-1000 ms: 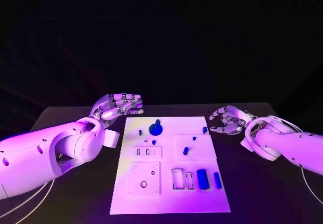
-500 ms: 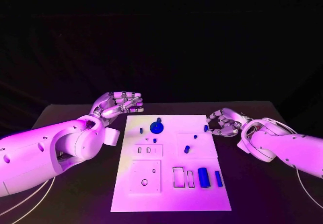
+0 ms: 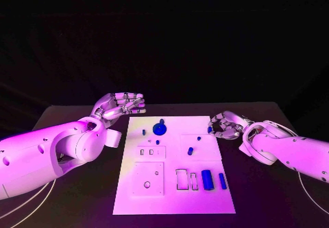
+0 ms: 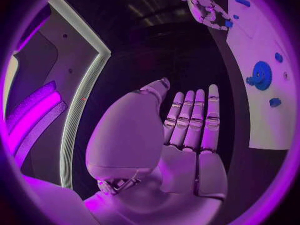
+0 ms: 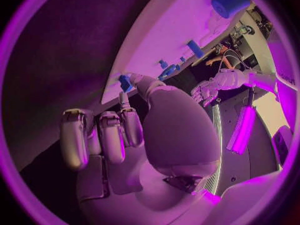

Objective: Assemble the parts on the task board

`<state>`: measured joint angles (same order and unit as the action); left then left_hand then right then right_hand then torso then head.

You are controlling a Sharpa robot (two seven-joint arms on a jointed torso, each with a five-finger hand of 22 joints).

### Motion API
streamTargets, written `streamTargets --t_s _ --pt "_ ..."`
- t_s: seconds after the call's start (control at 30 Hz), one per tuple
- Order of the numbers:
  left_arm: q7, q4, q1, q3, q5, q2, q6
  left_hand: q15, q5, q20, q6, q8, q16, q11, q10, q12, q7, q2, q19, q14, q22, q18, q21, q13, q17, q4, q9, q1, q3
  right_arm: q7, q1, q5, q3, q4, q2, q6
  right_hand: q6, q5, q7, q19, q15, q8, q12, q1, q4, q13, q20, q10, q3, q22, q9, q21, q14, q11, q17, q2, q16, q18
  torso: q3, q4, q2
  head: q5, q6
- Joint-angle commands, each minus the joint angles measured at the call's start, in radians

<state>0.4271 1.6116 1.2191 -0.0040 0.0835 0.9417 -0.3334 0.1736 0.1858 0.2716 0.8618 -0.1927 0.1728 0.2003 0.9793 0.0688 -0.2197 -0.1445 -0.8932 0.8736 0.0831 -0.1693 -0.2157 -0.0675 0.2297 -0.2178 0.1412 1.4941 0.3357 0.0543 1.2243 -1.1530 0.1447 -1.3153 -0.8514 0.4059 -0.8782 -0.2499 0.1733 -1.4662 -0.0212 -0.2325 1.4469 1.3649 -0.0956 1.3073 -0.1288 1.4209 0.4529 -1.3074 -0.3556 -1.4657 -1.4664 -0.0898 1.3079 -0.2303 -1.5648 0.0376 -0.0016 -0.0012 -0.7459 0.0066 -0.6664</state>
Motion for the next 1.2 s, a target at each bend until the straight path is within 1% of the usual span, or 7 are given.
streamTargets --t_s 0.03,0.2,0.37,0.63,0.77,1.03,1.2 --pt "0.010 0.002 0.001 0.001 0.000 -0.001 0.015 -0.002 -0.003 -0.001 -0.008 0.004 -0.005 0.002 0.000 -0.004 -0.031 -0.003 0.004 -0.007 -0.001 -0.012 0.003 0.001 0.001 0.002 0.001 -0.003 0.003 0.005 -0.004 -0.010 0.000 0.006 0.005 -0.021 -0.010 -0.002 -0.001 -0.040 0.002 -0.006 0.005 0.001 0.000 0.119 0.004 0.006 0.007 -0.179 -0.001 -0.005 -0.104 0.000 0.263 0.009 -0.006 -0.010 0.0002 -0.0009 0.000 0.001 -0.001" --pt "0.009 0.002 0.001 0.001 0.000 0.000 0.015 -0.002 -0.003 -0.001 -0.008 0.004 -0.005 0.002 0.000 -0.004 -0.031 -0.003 0.004 -0.007 -0.001 -0.012 0.003 0.001 0.001 0.002 0.001 -0.003 0.003 0.003 -0.007 -0.010 0.000 0.012 0.011 -0.026 -0.022 0.001 -0.006 -0.041 0.005 -0.011 0.009 -0.003 0.001 0.123 0.007 0.011 0.017 -0.181 -0.002 -0.006 -0.104 0.004 0.263 0.014 -0.006 -0.010 0.0007 -0.0012 0.001 0.001 -0.003" --pt "0.009 0.002 0.001 0.001 0.000 0.001 0.015 -0.002 -0.003 -0.001 -0.008 0.004 -0.005 0.002 0.000 -0.004 -0.031 -0.003 0.004 -0.007 -0.001 -0.012 0.003 0.001 0.001 0.002 0.001 -0.003 0.003 0.000 -0.008 -0.010 0.000 0.017 0.016 -0.027 -0.024 0.002 -0.007 -0.041 0.006 -0.012 0.010 -0.003 0.001 0.124 0.008 0.012 0.019 -0.181 -0.002 -0.006 -0.104 0.005 0.263 0.015 -0.006 -0.010 0.0012 -0.0020 0.000 0.002 -0.003" --pt "0.008 0.001 0.001 0.001 0.000 0.001 0.015 -0.002 -0.003 -0.001 -0.008 0.004 -0.005 0.002 0.000 -0.004 -0.031 -0.003 0.004 -0.007 -0.001 -0.012 0.003 0.001 0.001 0.002 0.001 -0.003 0.003 -0.002 -0.009 -0.011 0.000 0.023 0.020 -0.027 -0.030 0.004 -0.009 -0.043 0.008 -0.015 0.012 -0.007 0.001 0.127 0.010 0.015 0.025 -0.183 -0.003 -0.009 -0.104 0.007 0.263 0.019 -0.006 -0.011 0.0008 -0.0012 0.000 0.002 -0.003" --pt "0.007 0.001 0.001 0.001 0.000 0.001 0.015 -0.002 -0.003 -0.001 -0.008 0.004 -0.006 0.003 0.000 -0.004 -0.031 -0.003 0.005 -0.007 -0.001 -0.012 0.003 0.001 0.002 0.005 0.001 -0.001 0.005 -0.002 -0.009 -0.011 0.000 0.024 0.022 -0.019 -0.045 0.005 -0.014 -0.044 0.012 -0.023 0.014 -0.014 0.000 0.130 0.013 0.018 0.033 -0.185 -0.005 -0.011 -0.104 0.011 0.263 0.025 -0.006 -0.011 0.0009 -0.0015 0.000 0.002 -0.003" --pt "0.006 0.001 0.001 0.001 0.000 0.002 0.016 -0.002 -0.003 -0.001 -0.008 0.004 -0.006 0.003 0.000 -0.004 -0.031 -0.003 0.005 -0.007 -0.001 -0.012 0.003 0.001 0.002 0.005 0.001 -0.001 0.005 -0.002 -0.009 -0.007 0.000 0.022 0.024 0.026 -0.092 0.001 -0.036 -0.048 0.028 -0.066 0.023 -0.026 0.008 0.141 0.027 0.032 0.052 -0.191 -0.022 -0.016 -0.104 0.030 0.263 0.047 -0.006 -0.013 0.0003 -0.0009 0.001 0.000 -0.004" --pt "0.006 0.000 0.001 0.001 0.000 0.002 0.017 -0.002 -0.003 -0.001 -0.008 0.004 -0.006 0.003 0.000 -0.004 -0.031 -0.003 0.005 -0.007 -0.001 -0.012 0.003 0.001 0.002 0.005 0.001 -0.001 0.005 -0.009 -0.009 -0.004 0.000 0.014 0.025 0.078 -0.102 0.000 -0.044 -0.051 0.035 -0.083 0.033 -0.030 0.012 0.154 0.033 0.046 0.058 -0.195 -0.030 -0.020 -0.104 0.038 0.263 0.057 -0.006 -0.014 0.0005 -0.0010 0.001 0.001 -0.005"
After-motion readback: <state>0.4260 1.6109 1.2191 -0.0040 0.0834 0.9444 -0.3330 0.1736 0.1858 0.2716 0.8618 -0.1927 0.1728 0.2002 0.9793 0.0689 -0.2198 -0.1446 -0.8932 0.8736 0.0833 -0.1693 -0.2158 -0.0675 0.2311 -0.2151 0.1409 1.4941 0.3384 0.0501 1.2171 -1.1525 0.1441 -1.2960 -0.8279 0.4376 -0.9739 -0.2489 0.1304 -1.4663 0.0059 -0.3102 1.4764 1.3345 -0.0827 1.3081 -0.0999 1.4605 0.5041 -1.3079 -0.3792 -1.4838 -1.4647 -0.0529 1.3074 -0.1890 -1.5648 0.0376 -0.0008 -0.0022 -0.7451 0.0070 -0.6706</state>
